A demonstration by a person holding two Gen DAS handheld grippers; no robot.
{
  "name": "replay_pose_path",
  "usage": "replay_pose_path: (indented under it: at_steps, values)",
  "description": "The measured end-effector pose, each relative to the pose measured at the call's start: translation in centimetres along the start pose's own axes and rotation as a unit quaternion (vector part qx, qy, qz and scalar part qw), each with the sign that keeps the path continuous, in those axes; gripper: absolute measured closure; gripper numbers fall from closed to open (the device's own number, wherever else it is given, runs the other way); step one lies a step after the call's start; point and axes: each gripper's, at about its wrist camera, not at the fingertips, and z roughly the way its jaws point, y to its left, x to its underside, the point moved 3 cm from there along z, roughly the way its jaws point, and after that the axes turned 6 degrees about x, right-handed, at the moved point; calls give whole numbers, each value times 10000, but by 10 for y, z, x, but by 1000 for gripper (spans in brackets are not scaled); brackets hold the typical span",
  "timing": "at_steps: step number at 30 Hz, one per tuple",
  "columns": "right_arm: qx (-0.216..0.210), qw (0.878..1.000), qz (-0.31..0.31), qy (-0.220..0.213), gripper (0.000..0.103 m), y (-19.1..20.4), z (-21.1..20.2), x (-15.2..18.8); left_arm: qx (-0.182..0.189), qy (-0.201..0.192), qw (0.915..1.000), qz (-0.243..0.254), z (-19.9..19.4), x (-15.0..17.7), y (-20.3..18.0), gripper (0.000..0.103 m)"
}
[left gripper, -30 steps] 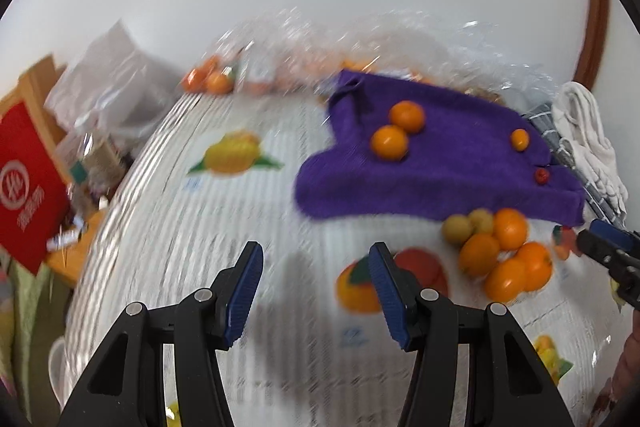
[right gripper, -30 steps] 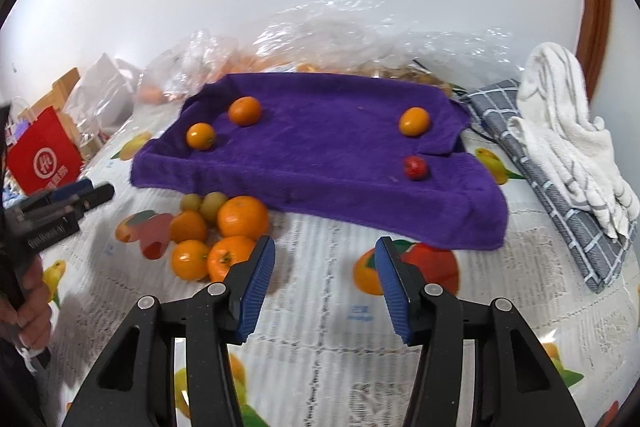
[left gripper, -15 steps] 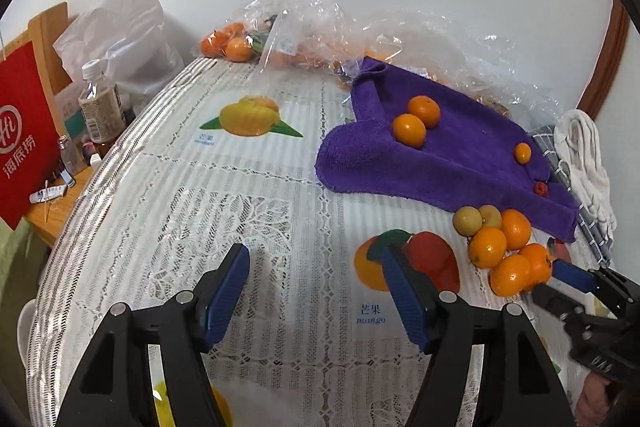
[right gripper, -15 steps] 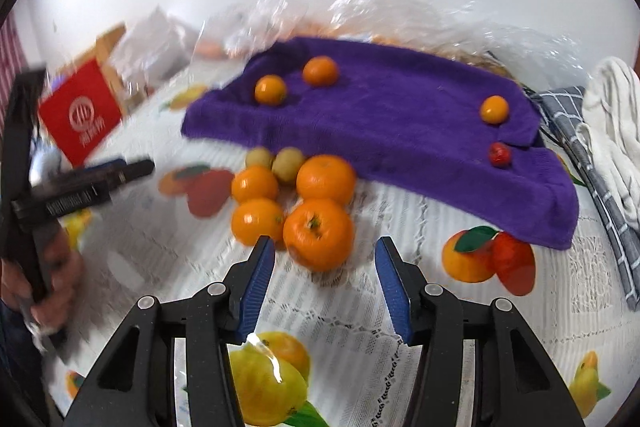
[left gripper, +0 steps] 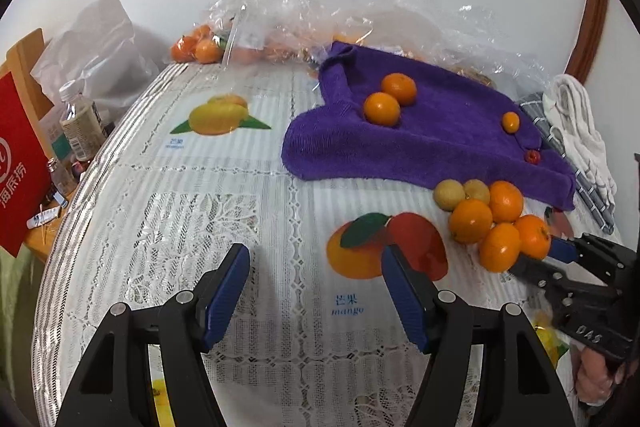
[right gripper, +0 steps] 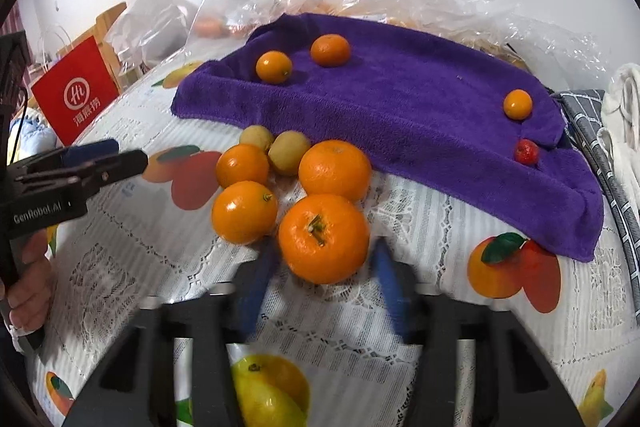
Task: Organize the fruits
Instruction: 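Grasp a large orange with the right gripper while the left gripper approaches a small yellow fruit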
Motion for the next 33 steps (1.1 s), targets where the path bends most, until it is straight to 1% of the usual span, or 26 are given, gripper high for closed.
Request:
replay_pose_path:
  at_steps: [3,6,8,9,12,13,14,16,17,19,22,26,28,29,30,31,32,33]
  values:
    - [-74,9999,107,-43,62,-7,-6,2,-45,42,10000,-9,2,0,1,37]
    - [25,9997,140,-204,62,-19,-19,8,-150,86,9999,5,3,0,2,37]
    - [58,9993,299,-227,62,-34,-26,15,-222,125,9997,33,4,1,2,36]
    - [109,9991,353,-219,62,-41,-28,18,-311,163,9994,48,5,1,2,36]
    - [492,9977,386,-266,62,-64,-37,29,-663,217,9975,118,5,1,0,36]
    - [545,9973,402,-273,62,-70,-39,31,-707,286,9971,52,3,3,-1,38]
    - [561,9970,451,-282,62,-78,-41,33,-616,302,9976,-24,1,4,-4,38]
    - [568,9966,508,-307,62,-90,-45,35,-61,246,9996,-159,-5,3,-16,38]
    - [624,9962,505,-342,62,-96,-47,35,99,223,9996,-167,-6,2,-22,38]
    - [723,9951,549,-389,62,-107,-48,36,348,209,9992,-20,-5,0,-40,38]
    - [676,9941,763,-376,62,-120,-48,39,606,234,9975,288,-1,-2,-67,38]
    - [691,9928,890,-410,62,-129,-47,39,636,163,9975,255,9,-11,-79,40]
    - [640,9923,977,-411,62,-132,-46,39,592,123,9979,225,16,-18,-80,47]
    - [627,9922,989,-417,62,-132,-46,41,537,119,9983,210,20,-22,-79,48]
    - [628,9922,986,-430,62,-132,-45,41,498,123,9985,193,23,-23,-78,52]
    - [638,9922,978,-436,62,-132,-44,41,480,140,9986,162,28,-26,-76,57]
    - [646,9922,978,-419,62,-133,-42,42,489,191,9986,119,33,-29,-74,59]
    - [635,9922,998,-386,62,-133,-41,42,528,247,9983,66,38,-31,-72,64]
